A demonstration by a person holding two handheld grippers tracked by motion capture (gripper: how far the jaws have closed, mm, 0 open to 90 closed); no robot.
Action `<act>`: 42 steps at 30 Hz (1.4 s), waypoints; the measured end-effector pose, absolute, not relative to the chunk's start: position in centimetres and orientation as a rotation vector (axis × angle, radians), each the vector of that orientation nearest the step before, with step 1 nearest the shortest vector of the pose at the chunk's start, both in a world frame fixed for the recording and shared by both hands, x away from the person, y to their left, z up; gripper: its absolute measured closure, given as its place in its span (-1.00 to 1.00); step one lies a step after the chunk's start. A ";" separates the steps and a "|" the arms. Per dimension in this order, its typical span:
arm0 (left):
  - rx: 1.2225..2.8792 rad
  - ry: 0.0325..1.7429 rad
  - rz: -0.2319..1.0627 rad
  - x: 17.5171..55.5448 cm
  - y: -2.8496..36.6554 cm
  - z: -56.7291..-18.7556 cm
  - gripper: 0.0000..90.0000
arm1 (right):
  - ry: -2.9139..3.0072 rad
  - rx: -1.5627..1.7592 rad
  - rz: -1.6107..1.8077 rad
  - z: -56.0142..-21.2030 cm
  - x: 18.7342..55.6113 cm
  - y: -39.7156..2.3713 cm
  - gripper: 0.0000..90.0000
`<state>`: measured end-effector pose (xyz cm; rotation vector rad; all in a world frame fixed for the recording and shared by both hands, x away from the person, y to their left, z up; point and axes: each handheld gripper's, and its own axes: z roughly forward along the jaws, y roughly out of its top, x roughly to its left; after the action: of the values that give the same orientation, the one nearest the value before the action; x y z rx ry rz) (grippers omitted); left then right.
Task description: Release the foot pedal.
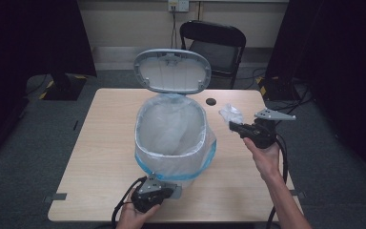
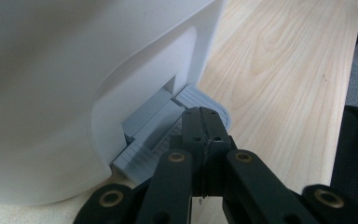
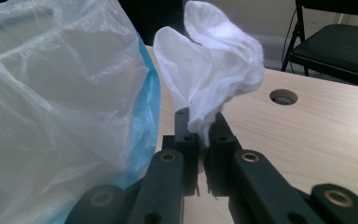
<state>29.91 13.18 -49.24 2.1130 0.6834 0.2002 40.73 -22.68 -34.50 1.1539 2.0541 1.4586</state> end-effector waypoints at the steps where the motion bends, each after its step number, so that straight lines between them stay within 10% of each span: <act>1: 2.113 0.684 0.200 29.9 13.2 -49.2 1.00 | 2.052 1.148 1.466 -34.3 40.6 -22.7 0.91; 42: 2.109 0.691 0.197 29.9 13.3 -49.3 1.00 | 2.114 0.840 1.648 -27.6 36.1 -18.9 0.91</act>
<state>29.86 13.26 -49.28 2.1094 0.6915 0.1972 36.11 -18.87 -27.60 0.8404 2.1135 1.6480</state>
